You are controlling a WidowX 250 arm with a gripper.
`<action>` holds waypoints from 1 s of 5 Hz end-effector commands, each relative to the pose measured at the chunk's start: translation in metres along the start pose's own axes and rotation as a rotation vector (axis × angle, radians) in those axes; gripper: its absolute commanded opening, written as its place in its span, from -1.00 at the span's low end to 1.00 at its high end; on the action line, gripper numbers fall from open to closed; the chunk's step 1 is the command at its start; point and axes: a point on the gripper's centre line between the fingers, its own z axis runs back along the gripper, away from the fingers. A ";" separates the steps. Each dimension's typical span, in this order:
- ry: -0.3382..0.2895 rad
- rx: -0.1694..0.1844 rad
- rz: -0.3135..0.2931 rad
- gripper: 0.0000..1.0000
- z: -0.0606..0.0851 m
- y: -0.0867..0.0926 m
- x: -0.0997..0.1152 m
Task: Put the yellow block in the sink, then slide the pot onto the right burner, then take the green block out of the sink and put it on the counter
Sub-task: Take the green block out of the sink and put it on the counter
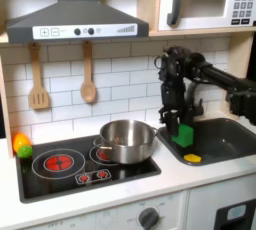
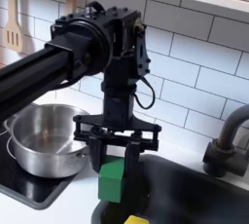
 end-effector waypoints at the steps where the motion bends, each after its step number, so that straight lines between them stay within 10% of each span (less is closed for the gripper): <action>1: 0.039 0.011 -0.019 -1.00 -0.003 0.009 -0.014; 5: 0.019 0.005 0.020 -1.00 -0.002 0.044 -0.009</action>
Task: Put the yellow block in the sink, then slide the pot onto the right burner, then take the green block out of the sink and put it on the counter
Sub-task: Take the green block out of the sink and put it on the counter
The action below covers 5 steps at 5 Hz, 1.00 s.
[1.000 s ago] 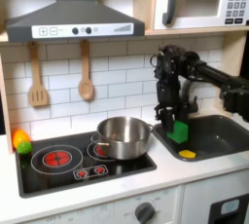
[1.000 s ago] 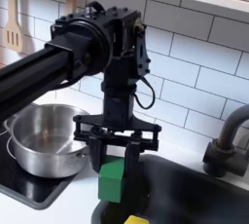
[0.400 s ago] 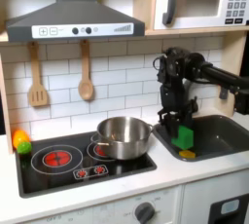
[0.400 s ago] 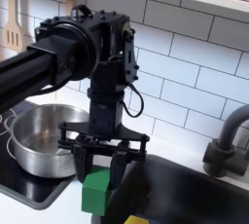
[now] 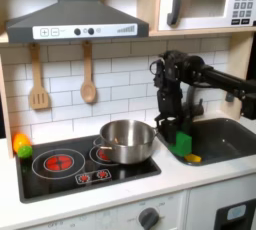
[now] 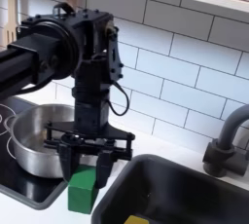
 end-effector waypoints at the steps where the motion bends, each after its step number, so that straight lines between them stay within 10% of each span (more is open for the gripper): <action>1: -0.029 -0.010 0.045 -1.00 0.003 0.020 0.017; 5: -0.017 0.005 -0.013 -1.00 -0.021 0.030 0.022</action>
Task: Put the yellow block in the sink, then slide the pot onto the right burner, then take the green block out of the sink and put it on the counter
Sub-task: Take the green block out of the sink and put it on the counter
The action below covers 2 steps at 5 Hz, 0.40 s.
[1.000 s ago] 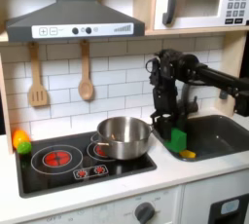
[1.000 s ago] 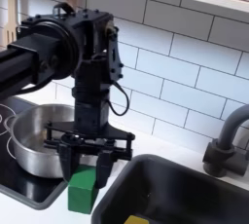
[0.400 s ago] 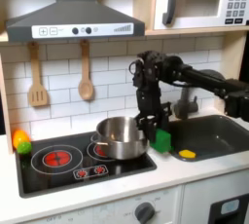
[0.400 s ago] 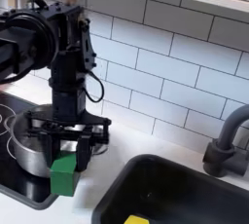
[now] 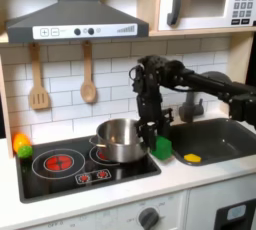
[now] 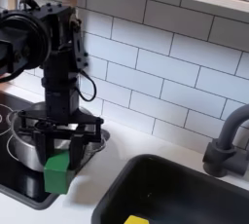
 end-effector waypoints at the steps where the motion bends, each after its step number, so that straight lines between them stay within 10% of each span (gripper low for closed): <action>1: 0.026 0.014 -0.055 -1.00 -0.023 -0.001 -0.010; 2: 0.039 0.004 -0.067 -1.00 -0.026 -0.006 -0.016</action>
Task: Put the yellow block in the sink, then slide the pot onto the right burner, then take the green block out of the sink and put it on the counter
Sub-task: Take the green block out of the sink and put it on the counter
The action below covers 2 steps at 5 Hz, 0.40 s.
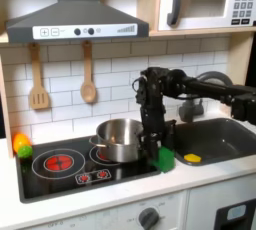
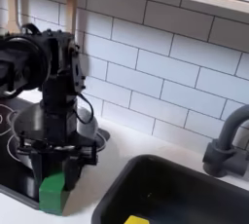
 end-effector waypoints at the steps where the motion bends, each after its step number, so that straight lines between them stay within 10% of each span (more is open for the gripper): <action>1: 0.013 -0.009 -0.026 -1.00 -0.004 -0.017 -0.012; 2: 0.022 -0.009 -0.027 -1.00 -0.008 -0.023 -0.010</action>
